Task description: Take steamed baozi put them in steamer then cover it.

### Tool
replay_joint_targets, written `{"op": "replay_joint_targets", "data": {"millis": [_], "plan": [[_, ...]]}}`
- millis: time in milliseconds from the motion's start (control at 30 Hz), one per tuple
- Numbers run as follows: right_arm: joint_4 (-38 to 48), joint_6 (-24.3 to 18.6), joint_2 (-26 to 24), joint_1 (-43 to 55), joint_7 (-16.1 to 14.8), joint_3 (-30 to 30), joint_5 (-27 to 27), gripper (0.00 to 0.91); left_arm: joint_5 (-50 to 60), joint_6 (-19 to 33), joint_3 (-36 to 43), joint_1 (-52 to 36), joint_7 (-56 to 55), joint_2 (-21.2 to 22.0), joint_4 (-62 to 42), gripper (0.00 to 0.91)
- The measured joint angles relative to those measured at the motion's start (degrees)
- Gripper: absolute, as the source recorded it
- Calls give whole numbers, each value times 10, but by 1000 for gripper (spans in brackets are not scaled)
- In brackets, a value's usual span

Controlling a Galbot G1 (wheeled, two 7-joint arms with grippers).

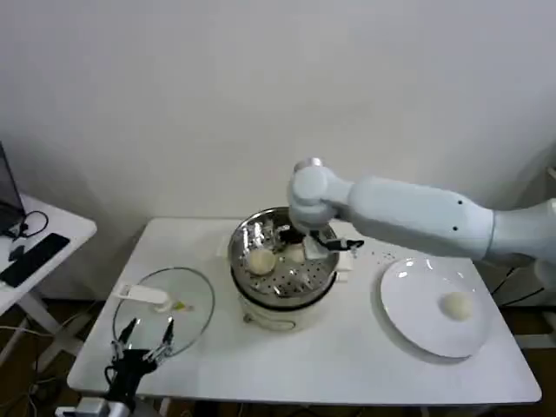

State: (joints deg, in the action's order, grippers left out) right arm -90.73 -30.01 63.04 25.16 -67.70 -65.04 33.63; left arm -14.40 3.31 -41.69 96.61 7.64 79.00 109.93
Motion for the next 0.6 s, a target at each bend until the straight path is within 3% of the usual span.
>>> {"op": "replay_joint_targets", "data": {"millis": [600], "plan": [[-21, -18, 2, -40, 9, -6, 37, 796, -2, 1, 0, -3, 1, 2, -12, 907]]}}
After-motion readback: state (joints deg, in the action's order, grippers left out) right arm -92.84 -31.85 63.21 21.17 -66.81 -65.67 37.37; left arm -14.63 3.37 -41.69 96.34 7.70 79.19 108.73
